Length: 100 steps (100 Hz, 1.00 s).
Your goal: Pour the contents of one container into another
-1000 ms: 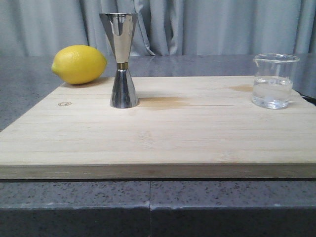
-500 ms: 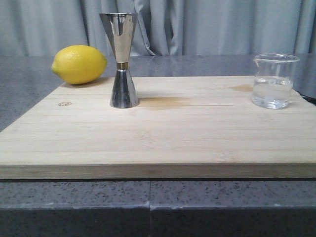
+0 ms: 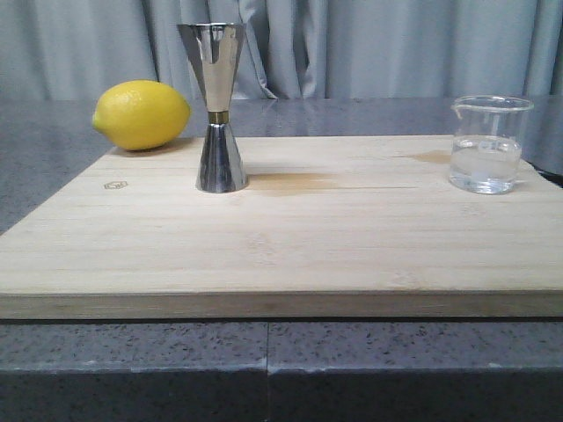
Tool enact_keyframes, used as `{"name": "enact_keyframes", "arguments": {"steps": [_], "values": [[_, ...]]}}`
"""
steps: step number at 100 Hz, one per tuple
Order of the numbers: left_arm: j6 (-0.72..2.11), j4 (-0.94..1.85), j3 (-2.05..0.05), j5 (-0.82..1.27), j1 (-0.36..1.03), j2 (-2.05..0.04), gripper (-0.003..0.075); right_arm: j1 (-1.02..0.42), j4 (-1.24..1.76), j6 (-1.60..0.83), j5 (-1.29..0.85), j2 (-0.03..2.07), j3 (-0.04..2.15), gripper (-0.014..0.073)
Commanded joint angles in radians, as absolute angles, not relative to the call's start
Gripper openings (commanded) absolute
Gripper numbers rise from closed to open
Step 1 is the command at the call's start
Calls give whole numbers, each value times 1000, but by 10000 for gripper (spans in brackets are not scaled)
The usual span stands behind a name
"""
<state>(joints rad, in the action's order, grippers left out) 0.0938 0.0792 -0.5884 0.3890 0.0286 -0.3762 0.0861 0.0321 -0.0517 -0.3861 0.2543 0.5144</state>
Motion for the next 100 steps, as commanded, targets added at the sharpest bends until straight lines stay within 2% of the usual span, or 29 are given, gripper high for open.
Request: {"name": "enact_keyframes", "arguments": {"steps": [1, 47, 64, 76, 90, 100], "values": [[92, 80, -624, 301, 26, -392, 600, 93, 24, -60, -308, 275, 549, 498], [92, 184, -624, 301, 26, -392, 515, 93, 44, -60, -312, 275, 549, 498], [92, 183, -640, 352, 26, -401, 542, 93, 46, -60, -341, 276, 550, 510], [92, 183, -689, 446, 26, -447, 580, 93, 46, -60, -396, 289, 560, 558], [160, 195, -776, 595, 26, -534, 579, 93, 46, -60, -472, 334, 607, 622], [236, 240, -826, 691, 26, -603, 579, 93, 46, -60, -530, 380, 646, 628]]}}
